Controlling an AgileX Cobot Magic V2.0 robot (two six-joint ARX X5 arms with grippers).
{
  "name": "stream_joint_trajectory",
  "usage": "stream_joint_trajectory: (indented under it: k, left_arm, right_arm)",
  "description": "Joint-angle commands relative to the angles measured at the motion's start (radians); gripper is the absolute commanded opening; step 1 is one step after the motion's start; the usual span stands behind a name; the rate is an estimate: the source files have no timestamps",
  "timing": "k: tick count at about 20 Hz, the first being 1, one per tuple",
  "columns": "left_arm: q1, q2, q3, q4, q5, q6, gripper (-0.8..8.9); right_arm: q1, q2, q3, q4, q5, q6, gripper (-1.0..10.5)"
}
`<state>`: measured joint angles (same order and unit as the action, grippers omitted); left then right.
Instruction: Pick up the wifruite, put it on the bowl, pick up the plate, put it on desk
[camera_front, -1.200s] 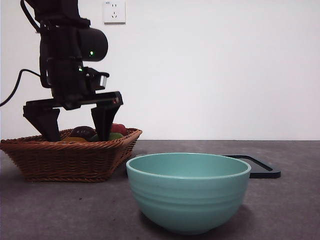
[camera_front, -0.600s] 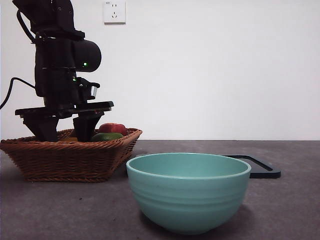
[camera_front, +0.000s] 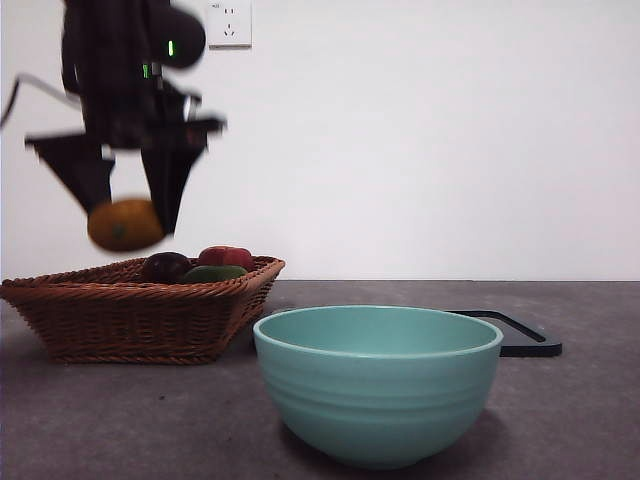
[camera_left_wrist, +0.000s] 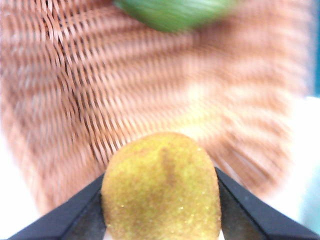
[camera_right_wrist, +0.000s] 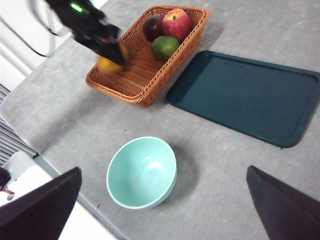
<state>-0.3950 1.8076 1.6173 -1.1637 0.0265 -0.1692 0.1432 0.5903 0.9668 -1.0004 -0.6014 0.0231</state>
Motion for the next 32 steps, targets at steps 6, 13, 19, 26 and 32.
stream_joint_trajectory:
  k: [6, 13, 19, 26, 32]
  left_arm:
    - [-0.165, -0.209, 0.030, -0.077, -0.001, -0.031, 2.14]
    - [-0.411, -0.227, -0.001, -0.166, -0.002, -0.217, 2.14]
    - [-0.600, -0.221, -0.040, -0.056, -0.003, -0.351, 2.14]
    - [-0.655, -0.109, -0.073, 0.061, -0.005, -0.379, 2.14]
    - [-0.666, 0.080, -0.073, 0.134, -0.005, -0.362, 2.14]
  right_arm:
    - [0.001, -0.085, 0.017, -0.092, 0.001, 0.004, 5.6]
    - [0.001, -0.137, 0.017, -0.145, 0.000, 0.004, 5.6]
    - [0.002, -0.137, 0.023, -0.156, -0.001, 0.004, 5.6]
    - [0.002, -0.137, 0.029, -0.153, -0.001, 0.003, 5.6]
    - [0.002, -0.137, 0.029, -0.153, -0.001, 0.003, 5.6]
